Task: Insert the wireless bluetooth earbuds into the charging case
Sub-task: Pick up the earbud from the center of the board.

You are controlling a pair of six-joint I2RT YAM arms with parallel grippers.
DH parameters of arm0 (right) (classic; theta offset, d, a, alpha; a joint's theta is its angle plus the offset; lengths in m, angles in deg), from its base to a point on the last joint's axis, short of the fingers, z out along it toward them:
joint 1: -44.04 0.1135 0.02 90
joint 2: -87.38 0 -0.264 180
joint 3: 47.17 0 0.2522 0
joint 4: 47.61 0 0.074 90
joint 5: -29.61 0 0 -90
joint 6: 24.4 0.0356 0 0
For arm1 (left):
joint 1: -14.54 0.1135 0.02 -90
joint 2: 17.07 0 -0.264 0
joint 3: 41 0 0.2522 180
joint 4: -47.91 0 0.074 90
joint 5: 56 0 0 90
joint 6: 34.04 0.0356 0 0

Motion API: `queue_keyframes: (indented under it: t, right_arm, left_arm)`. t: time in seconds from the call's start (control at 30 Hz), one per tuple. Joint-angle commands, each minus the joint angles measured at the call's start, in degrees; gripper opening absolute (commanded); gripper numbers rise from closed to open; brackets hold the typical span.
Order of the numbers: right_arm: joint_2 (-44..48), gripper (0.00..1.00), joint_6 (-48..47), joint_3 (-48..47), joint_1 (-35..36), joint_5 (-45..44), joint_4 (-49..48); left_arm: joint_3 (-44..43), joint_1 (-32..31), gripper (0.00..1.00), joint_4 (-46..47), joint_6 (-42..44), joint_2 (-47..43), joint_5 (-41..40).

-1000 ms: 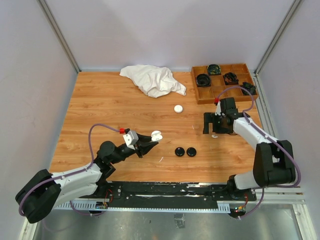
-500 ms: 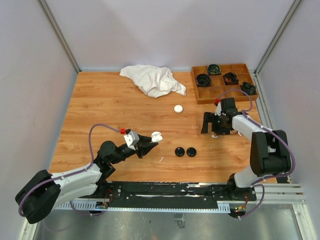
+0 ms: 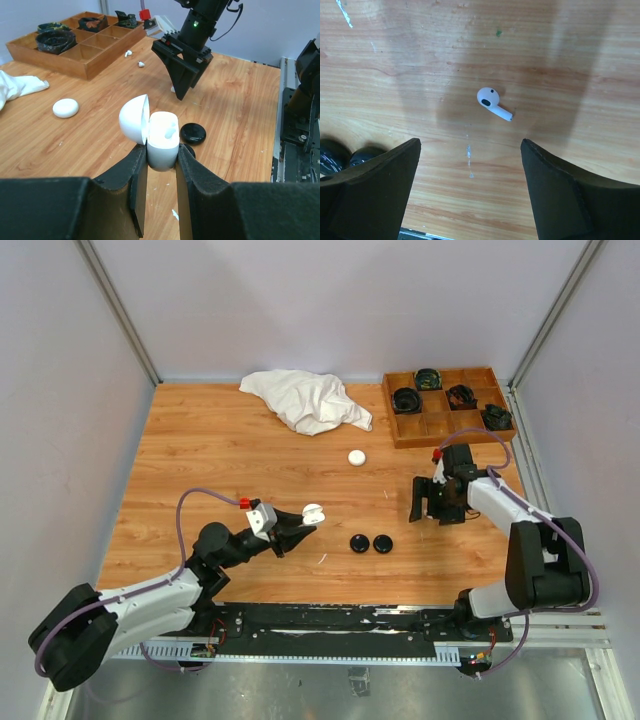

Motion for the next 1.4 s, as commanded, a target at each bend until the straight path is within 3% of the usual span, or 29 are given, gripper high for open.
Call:
queue_keyframes:
  t: [0.0, 0.2, 0.43, 1.37]
  right_arm:
    - [1.9, 0.8, -3.3, -5.4, 2.4, -8.5, 5.3]
    - [-2.7, 0.67, -11.7, -11.9, 5.2, -13.6, 10.0]
    - [-7.1, 0.57, -18.2, -14.2, 5.7, -8.5, 9.5]
    - [-16.7, 0.25, -19.4, -16.0, 5.9, -10.3, 10.2]
  left_arm:
    - [-0.2, -0.3, 0.0, 1.1, 0.4, -0.1, -0.6]
    - [-0.8, -0.3, 0.0, 1.9, 0.3, 2.0, 0.9]
    - [-0.8, -0.3, 0.0, 1.4, 0.8, 1.9, 0.8]
    - [-0.8, -0.3, 0.0, 2.3, 0.9, 2.6, 2.2]
